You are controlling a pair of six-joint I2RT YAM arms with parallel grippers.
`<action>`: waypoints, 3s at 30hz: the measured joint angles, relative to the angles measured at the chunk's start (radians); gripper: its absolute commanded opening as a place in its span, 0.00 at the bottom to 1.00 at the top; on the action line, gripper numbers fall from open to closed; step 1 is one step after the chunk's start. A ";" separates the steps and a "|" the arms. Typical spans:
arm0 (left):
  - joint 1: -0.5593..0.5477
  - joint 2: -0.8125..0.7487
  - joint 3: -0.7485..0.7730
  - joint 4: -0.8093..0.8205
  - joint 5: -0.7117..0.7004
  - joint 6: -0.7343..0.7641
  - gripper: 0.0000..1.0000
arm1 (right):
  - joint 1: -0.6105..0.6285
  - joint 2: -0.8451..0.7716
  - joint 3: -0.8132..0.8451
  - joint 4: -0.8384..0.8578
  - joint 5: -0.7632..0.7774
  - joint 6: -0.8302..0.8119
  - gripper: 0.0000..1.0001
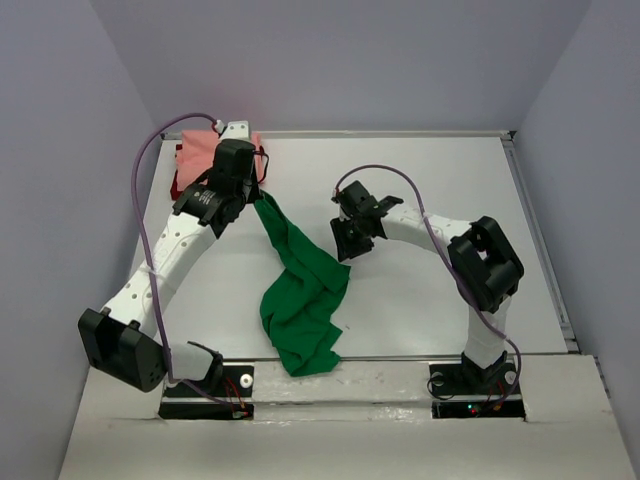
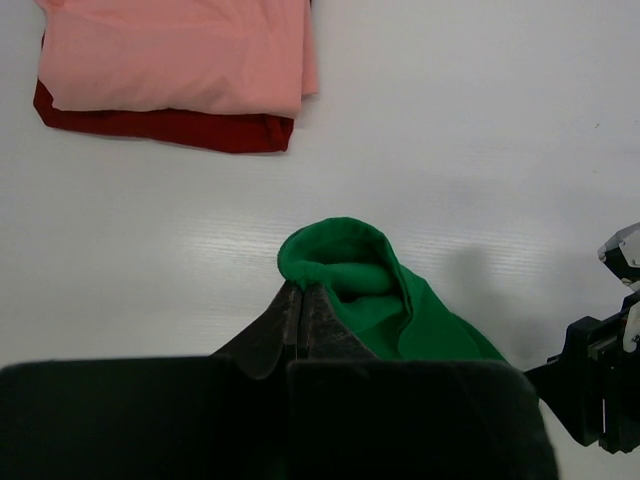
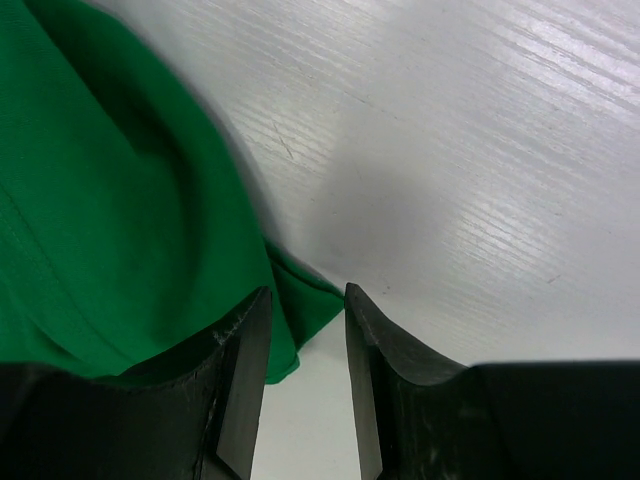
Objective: Fold and stack the t-shirts
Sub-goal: Flatten out the tshirt
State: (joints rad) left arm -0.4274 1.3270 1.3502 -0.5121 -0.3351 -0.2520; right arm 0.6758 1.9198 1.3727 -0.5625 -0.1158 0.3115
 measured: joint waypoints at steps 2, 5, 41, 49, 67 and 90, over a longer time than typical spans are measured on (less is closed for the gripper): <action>0.000 -0.003 0.000 0.000 0.003 0.000 0.00 | 0.000 0.000 -0.008 0.005 0.009 0.003 0.41; 0.000 -0.003 -0.002 -0.001 0.007 0.000 0.00 | 0.000 0.000 -0.026 0.006 0.023 0.010 0.41; 0.000 -0.009 -0.003 -0.002 0.019 0.007 0.00 | 0.015 0.020 -0.076 0.055 -0.080 0.032 0.02; 0.000 -0.019 -0.005 0.000 0.021 0.007 0.00 | 0.035 0.017 -0.076 0.055 0.028 0.092 0.00; 0.000 -0.022 -0.061 0.017 0.054 -0.010 0.00 | -0.397 -0.192 0.544 -0.137 0.594 -0.105 0.00; -0.154 -0.315 0.137 -0.144 0.027 -0.060 0.00 | -0.159 -0.708 0.823 -0.407 0.904 -0.261 0.00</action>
State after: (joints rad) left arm -0.5819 1.0119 1.4868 -0.6559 -0.3080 -0.3122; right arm 0.5171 1.2121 2.1960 -0.9691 0.7883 0.0505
